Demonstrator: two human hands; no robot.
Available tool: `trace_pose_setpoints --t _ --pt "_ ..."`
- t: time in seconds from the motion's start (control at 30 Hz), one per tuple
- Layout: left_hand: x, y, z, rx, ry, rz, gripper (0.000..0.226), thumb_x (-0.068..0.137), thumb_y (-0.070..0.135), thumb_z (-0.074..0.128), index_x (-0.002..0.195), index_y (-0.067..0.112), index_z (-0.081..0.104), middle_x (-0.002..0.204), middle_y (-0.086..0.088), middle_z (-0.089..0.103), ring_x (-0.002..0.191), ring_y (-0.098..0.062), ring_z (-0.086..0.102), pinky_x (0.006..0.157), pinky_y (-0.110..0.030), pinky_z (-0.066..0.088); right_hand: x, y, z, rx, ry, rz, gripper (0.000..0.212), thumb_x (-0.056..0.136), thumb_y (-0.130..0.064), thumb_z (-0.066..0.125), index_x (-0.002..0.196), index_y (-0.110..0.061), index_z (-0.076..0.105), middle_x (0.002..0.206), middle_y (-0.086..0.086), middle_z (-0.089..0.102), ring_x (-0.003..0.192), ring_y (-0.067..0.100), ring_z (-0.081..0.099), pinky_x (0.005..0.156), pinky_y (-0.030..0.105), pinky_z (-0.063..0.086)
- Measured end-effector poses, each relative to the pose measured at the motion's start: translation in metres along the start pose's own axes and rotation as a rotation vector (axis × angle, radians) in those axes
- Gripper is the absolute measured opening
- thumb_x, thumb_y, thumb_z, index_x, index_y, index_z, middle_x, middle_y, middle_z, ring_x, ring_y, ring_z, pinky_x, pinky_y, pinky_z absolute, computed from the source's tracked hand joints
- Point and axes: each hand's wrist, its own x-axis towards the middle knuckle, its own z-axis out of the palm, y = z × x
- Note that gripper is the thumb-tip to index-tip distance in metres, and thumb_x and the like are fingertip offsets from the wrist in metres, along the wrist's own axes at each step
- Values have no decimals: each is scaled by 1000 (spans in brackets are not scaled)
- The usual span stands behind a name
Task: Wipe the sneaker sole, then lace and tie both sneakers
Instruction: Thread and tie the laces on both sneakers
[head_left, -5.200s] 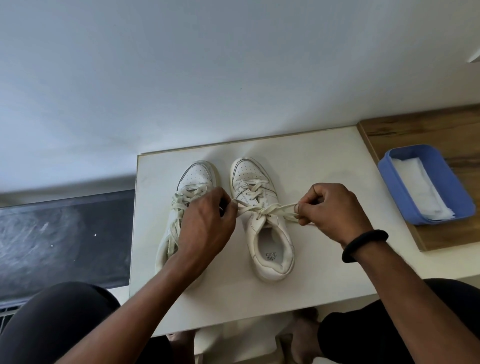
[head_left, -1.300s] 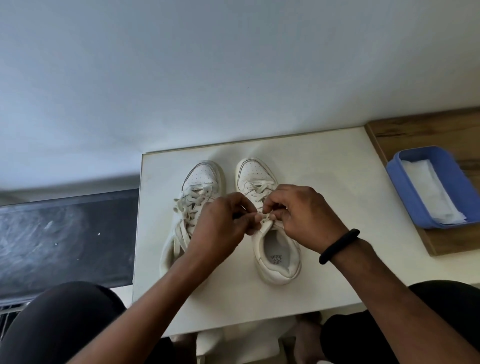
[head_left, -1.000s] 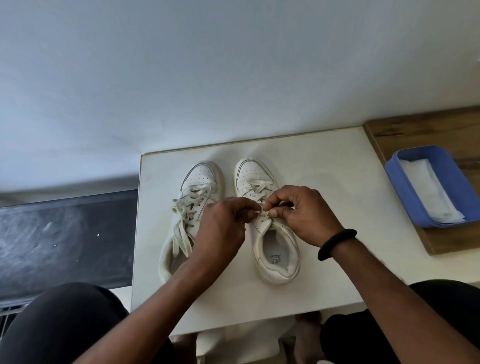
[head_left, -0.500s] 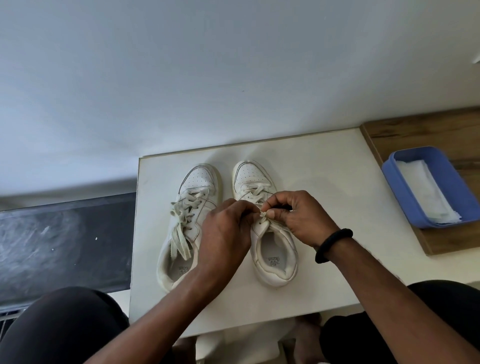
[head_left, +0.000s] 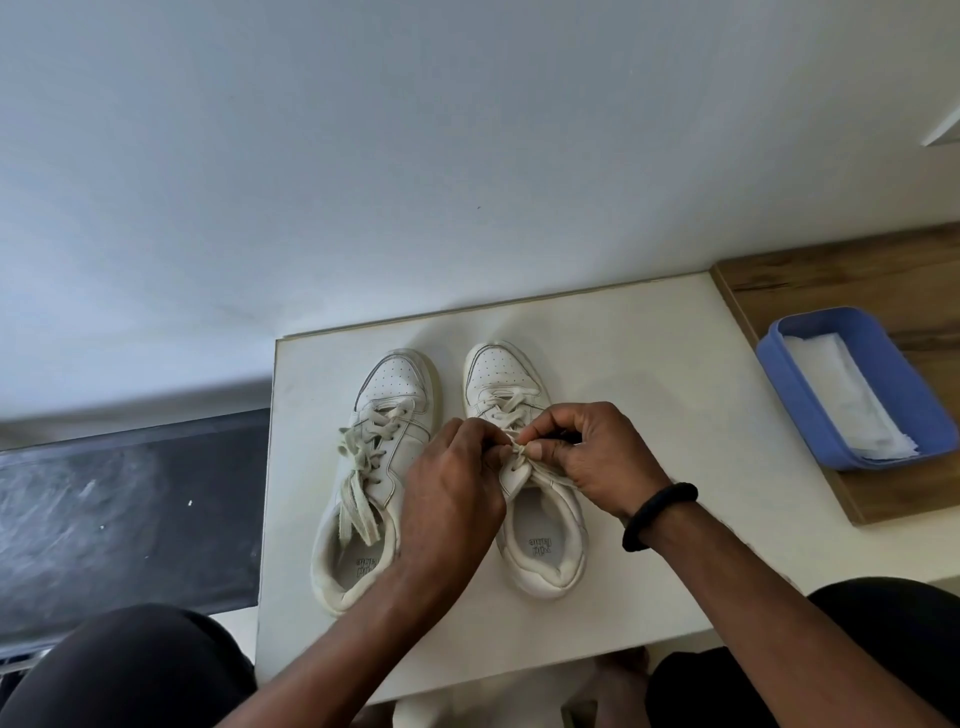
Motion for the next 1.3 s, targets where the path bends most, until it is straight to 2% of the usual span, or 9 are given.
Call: trace_pose_setpoints --t 0.2,0.3,0.4,0.57,0.77,0.87,1.0,1.13,1.3 --pt "1 3 0 31 -52 -63 7 97 20 66 102 16 68 100 2 64 89 -20 60 70 -29 39 -1 1 6 4 48 -23 22 78 -7 83 76 -28 78 79 -9 77 82 3 72 82 26 57" --pt "1 2 2 49 -57 -74 8 97 23 67 102 16 70 98 3 58 87 -20 58 69 -27 34 -2 1 6 -28 55 -33 19 79 -8 82 78 -26 78 79 -10 77 81 1 72 79 21 56" --pt "4 -1 2 14 -46 -112 7 95 23 71 99 17 74 93 6 56 88 -19 59 70 -27 36 -2 1 8 -47 73 -46 22 78 -7 82 75 -28 77 77 -11 76 78 0 71 76 18 54" --pt "5 -3 2 -18 -71 -147 8 95 25 71 99 19 72 95 4 62 87 -19 61 71 -30 42 -3 -1 9 -90 93 -62 20 80 -5 80 77 -25 75 76 -12 75 76 -4 68 67 6 46" --pt "6 -4 1 -47 -80 -107 5 95 18 71 98 16 75 95 1 67 89 -20 64 76 -38 53 -5 -4 11 -160 98 -113 17 81 -3 77 80 -20 74 77 -10 73 80 -4 66 67 3 44" --pt "10 -9 -2 -78 -89 -55 7 92 10 74 92 16 77 90 4 68 85 -16 64 72 -31 51 -6 -3 11 -135 111 -88 17 81 -3 77 78 -20 74 76 -11 73 78 -4 65 65 2 43" --pt "18 -15 -8 -102 -149 56 13 88 5 75 87 17 78 84 13 65 76 1 60 68 -5 39 -6 -4 12 -114 124 -54 18 81 -5 77 76 -22 74 73 -11 72 73 -3 65 64 4 44" --pt "23 -20 -11 -122 -166 148 14 85 3 77 83 17 77 83 9 70 79 -5 63 70 -3 39 -6 -4 12 -82 137 -38 21 81 -4 77 74 -24 73 71 -12 72 70 -3 65 63 5 44" --pt "19 -14 -12 -206 -158 -18 21 83 1 79 80 22 78 79 15 73 84 3 66 68 -3 41 -7 -3 12 -13 152 -17 20 80 -5 78 73 -24 75 71 -10 74 69 0 68 67 15 52"
